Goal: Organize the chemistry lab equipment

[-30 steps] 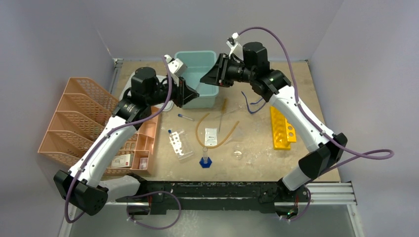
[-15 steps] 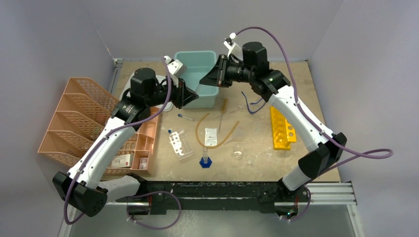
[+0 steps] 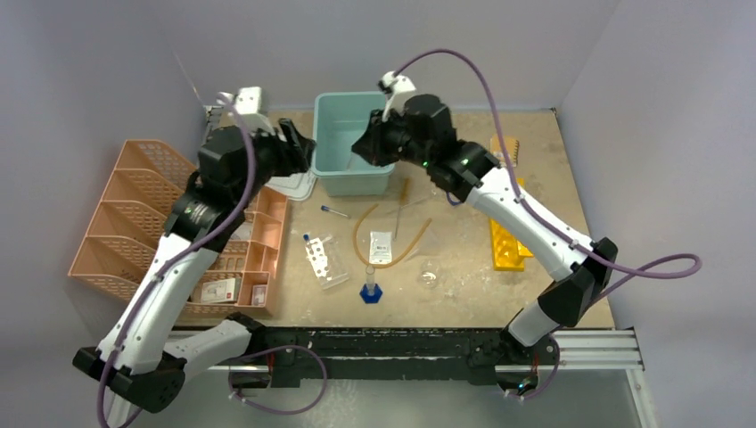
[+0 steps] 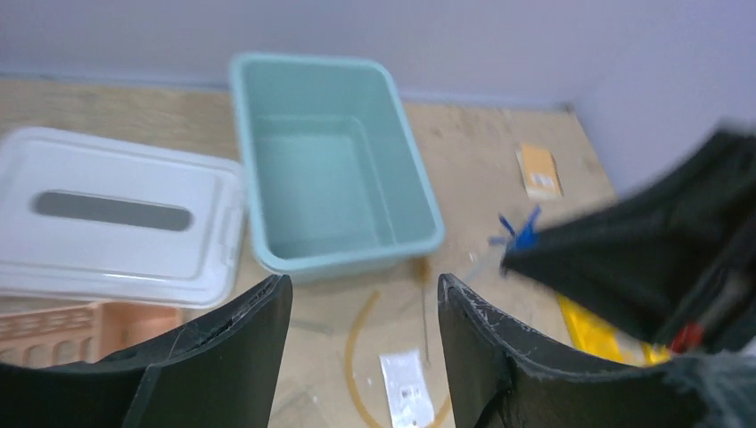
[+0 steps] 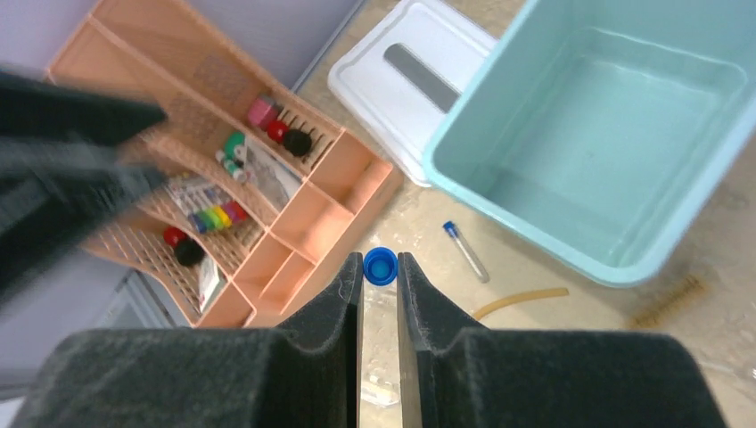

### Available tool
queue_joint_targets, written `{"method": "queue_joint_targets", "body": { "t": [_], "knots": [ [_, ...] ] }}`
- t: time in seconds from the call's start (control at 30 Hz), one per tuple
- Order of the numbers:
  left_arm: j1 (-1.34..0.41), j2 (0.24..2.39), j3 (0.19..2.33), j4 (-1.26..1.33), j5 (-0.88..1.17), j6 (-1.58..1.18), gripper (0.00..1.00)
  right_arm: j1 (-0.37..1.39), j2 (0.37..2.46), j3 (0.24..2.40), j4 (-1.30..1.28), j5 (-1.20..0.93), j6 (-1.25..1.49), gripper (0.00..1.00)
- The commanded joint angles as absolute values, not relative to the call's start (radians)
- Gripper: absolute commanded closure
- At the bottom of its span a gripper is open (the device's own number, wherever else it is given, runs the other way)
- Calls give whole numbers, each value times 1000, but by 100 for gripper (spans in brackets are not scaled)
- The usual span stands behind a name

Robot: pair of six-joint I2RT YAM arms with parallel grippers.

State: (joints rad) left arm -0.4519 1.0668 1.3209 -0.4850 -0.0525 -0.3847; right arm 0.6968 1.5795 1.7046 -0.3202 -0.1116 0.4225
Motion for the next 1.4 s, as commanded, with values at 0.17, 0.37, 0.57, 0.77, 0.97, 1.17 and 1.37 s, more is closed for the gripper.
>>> {"method": "queue_joint_targets", "body": {
  "t": [0.17,0.37,0.57,0.77,0.97,1.17,1.37],
  "knots": [
    [-449,910,1511,-667,-732,-554,40,1043,1609,1526,-87,332,197,90],
    [-449,894,1516,-707,-756,-565,40,1157,1681,1443,19,417,171,90],
    [-449,911,1499,-730,-747,-570,40,1210,1727,1347,192,420,165,90],
    [-449,920,1482,-746,-716,-591,40,1215,1749,1285,283,372,165,89],
    [-449,933,1482,-750,-702,-604,40,1215,1805,1278,306,308,168,89],
    [-449,939,1489,-743,-702,-607,40,1214,1845,1282,313,256,121,90],
    [-449,953,1493,-745,-702,-618,40,1212,1857,1268,336,261,103,90]
  ]
}}
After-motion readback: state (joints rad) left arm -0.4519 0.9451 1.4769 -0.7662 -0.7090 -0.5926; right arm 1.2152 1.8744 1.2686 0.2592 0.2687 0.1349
